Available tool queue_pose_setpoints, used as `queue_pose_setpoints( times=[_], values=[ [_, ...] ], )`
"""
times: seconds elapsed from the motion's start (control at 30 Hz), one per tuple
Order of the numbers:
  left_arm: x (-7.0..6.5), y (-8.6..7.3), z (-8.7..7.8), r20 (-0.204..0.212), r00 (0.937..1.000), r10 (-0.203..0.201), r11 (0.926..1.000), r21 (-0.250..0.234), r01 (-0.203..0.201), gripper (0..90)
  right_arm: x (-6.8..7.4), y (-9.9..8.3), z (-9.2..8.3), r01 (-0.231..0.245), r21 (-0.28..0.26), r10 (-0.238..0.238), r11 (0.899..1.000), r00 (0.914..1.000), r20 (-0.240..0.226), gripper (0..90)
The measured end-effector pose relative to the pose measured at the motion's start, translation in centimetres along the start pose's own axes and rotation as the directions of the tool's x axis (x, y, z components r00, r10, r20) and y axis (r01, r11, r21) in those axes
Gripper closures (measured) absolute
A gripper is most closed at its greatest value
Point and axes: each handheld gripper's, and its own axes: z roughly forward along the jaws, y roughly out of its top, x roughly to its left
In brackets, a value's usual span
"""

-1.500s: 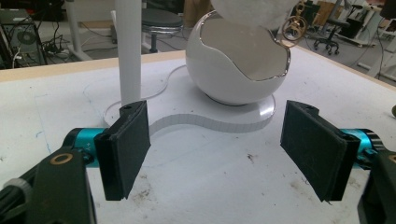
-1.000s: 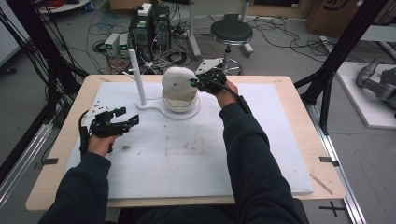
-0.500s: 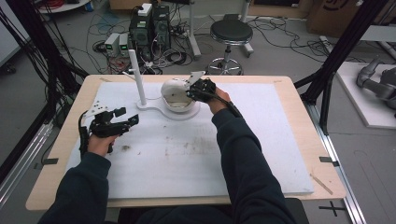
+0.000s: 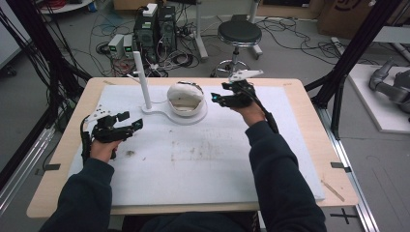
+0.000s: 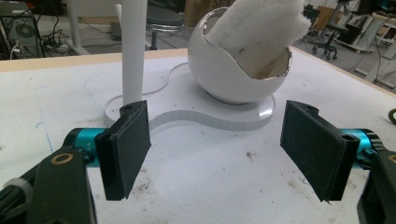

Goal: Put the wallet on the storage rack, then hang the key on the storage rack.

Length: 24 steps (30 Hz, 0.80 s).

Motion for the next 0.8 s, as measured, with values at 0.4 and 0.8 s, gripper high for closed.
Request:
queue_pose_setpoints(
  times=[0.4, 0.8],
  values=[
    [0.0, -0.1, 0.2, -0.019, 0.9998, -0.005, 0.9999, 0.012, 0.006, 19.3, -1.5, -9.6, -8.3, -0.136, 0.044, 0.129, 0.990, 0.9825, 0.134, 25.0],
    [-0.1, -0.2, 0.4, -0.025, 0.9997, 0.008, 0.9995, 0.030, -0.008, 19.4, -1.6, -13.2, -10.3, -0.179, 0.069, 0.162, 0.981, 0.9658, 0.203, 24.8]
  ],
)
